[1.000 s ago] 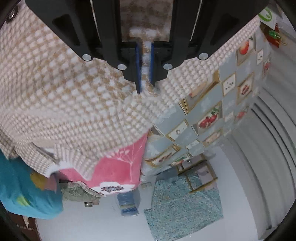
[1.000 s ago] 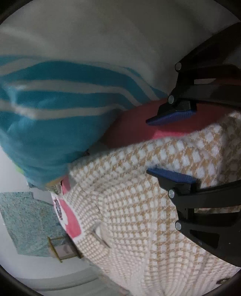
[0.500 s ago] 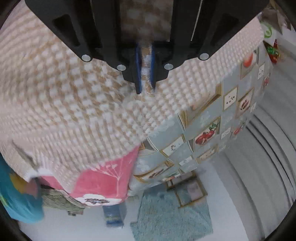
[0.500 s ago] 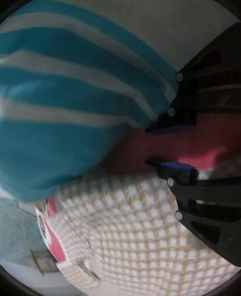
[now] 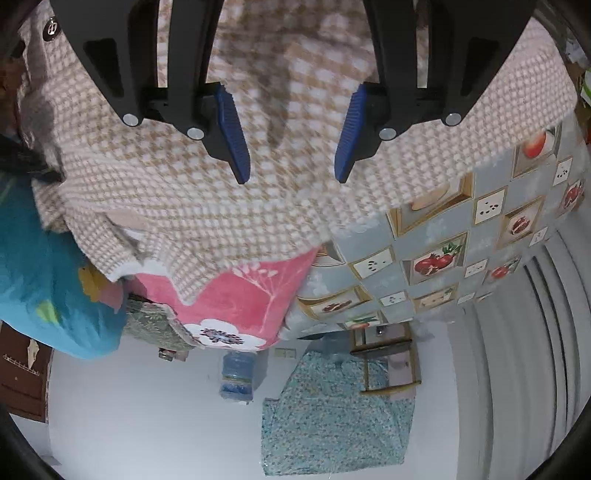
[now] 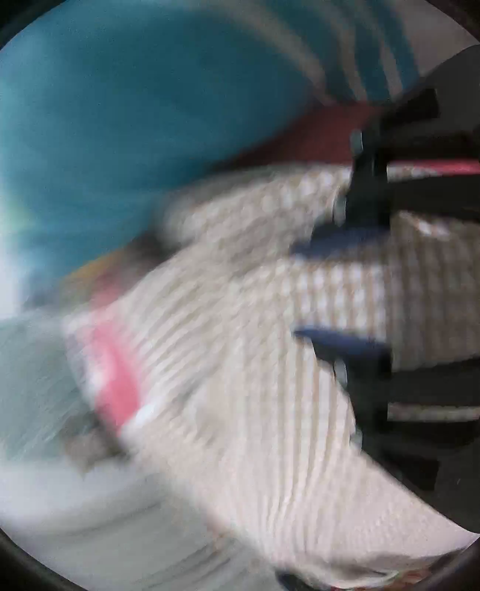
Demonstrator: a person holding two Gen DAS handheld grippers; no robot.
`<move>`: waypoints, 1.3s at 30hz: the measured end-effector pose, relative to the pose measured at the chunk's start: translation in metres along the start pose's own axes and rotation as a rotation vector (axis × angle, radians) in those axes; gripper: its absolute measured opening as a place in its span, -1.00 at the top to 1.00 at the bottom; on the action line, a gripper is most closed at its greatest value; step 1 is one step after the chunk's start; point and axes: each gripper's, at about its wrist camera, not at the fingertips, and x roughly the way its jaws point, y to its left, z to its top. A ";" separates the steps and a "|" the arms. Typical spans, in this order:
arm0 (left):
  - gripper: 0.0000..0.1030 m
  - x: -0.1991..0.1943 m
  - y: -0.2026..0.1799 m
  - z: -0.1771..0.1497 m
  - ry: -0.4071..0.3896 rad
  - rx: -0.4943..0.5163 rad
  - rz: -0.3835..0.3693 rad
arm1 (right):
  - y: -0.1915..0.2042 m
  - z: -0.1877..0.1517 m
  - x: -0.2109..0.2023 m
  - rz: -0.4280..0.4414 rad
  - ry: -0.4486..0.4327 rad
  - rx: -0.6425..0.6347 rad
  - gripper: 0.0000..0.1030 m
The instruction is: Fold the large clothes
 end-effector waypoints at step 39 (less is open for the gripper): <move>0.92 0.074 0.002 -0.042 0.231 -0.519 -0.628 | -0.023 -0.094 -0.030 0.063 -0.141 -0.037 0.77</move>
